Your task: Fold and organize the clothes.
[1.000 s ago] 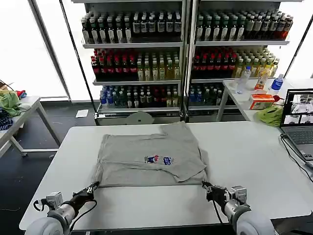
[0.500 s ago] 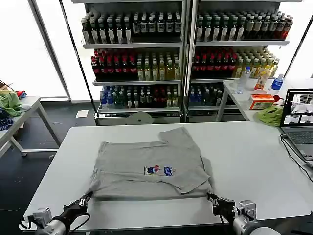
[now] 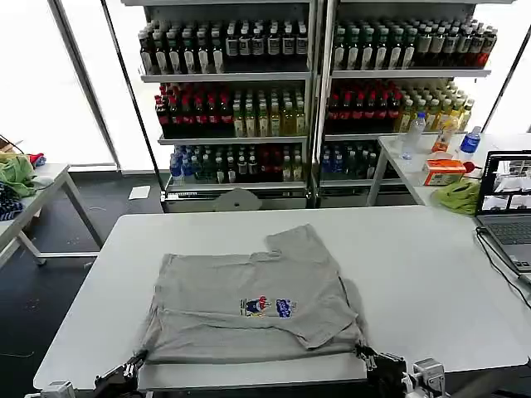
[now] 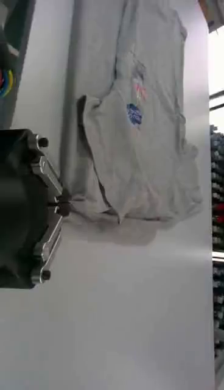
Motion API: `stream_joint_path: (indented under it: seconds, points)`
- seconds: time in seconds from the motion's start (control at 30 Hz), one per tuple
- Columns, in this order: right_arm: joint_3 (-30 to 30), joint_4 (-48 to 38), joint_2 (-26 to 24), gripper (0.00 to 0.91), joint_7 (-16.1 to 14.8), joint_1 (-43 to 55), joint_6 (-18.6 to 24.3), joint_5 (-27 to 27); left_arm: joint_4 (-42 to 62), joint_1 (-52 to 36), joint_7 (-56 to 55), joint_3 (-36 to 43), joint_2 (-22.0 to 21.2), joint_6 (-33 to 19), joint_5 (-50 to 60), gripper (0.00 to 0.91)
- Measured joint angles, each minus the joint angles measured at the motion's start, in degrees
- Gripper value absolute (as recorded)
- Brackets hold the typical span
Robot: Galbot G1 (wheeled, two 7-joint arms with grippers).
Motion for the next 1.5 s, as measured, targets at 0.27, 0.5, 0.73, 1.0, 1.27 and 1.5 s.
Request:
stream_joint_path:
  seconds: [0.27,0.5,0.73,1.0,1.27,1.5]
  points:
    - [1.27,1.52,0.03,0.907,0.14,-0.55,-0.49,0.73,-1.34,0.36,-0.54,-1.27,0.89,-0.01,-0.53,0.907]
    - [2.80,1.97,-0.41,0.907,-0.08,1.62,-1.51,3.06,-1.86,0.15,-0.55,-2.67,2.16,-0.01,-1.79,0.907]
    - [1.57,-1.33,-0.96,0.907,-2.94,10.98,-2.22,4.80,-0.44,-3.14,-0.94,-3.30,5.23,0.02,-3.53,0.907]
    - [-5.34,-11.31,0.35,0.907,-8.54,28.46,-2.66,3.71,4.43,-10.49,-0.17,-1.43,10.98,0.01,-6.42,0.907]
    - [-13.98,-26.36,3.94,0.907,-13.86,45.98,-2.79,0.42,12.76,-20.29,1.16,3.43,16.59,0.00,-8.61,0.907]
    - [-20.66,-39.92,8.97,0.907,-17.76,58.44,-2.85,-2.37,21.33,-30.05,2.35,9.35,18.75,-0.03,-9.21,0.907]
